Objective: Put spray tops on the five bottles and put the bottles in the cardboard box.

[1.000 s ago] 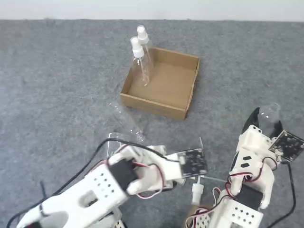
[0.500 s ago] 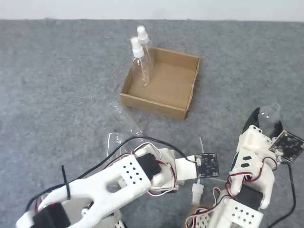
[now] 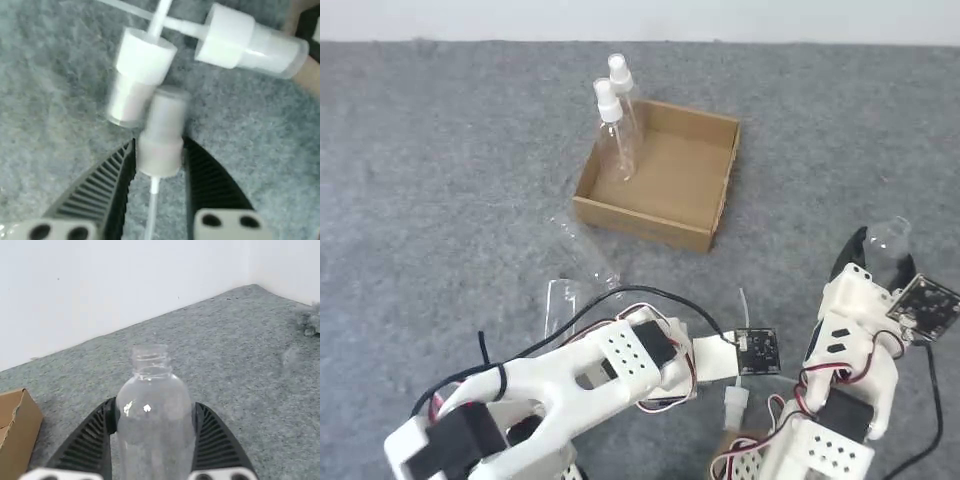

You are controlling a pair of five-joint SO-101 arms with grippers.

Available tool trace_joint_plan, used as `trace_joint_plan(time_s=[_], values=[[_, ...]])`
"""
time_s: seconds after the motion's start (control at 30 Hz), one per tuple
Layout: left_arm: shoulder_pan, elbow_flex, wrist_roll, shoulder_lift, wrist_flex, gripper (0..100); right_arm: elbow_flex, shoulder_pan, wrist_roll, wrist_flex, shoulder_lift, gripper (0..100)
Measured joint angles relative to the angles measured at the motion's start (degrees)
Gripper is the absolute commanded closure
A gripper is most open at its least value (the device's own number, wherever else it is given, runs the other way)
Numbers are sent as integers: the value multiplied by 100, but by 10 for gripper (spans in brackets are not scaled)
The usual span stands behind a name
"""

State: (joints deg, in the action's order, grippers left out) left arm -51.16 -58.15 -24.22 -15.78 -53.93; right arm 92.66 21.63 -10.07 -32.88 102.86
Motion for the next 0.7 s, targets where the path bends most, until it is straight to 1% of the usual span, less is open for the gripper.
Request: trace_joint_plan(time_s=[0.17,0.3,0.57,0.7], values=[[-18,0,0,0,0,915,0,0,0,0,0,981],[-18,97,9,0,-123,949,0,0,0,0,0,981],[-26,642,26,0,-1037,960,0,0,0,0,0,981],[-26,703,211,0,-1160,960,0,0,0,0,0,981]])
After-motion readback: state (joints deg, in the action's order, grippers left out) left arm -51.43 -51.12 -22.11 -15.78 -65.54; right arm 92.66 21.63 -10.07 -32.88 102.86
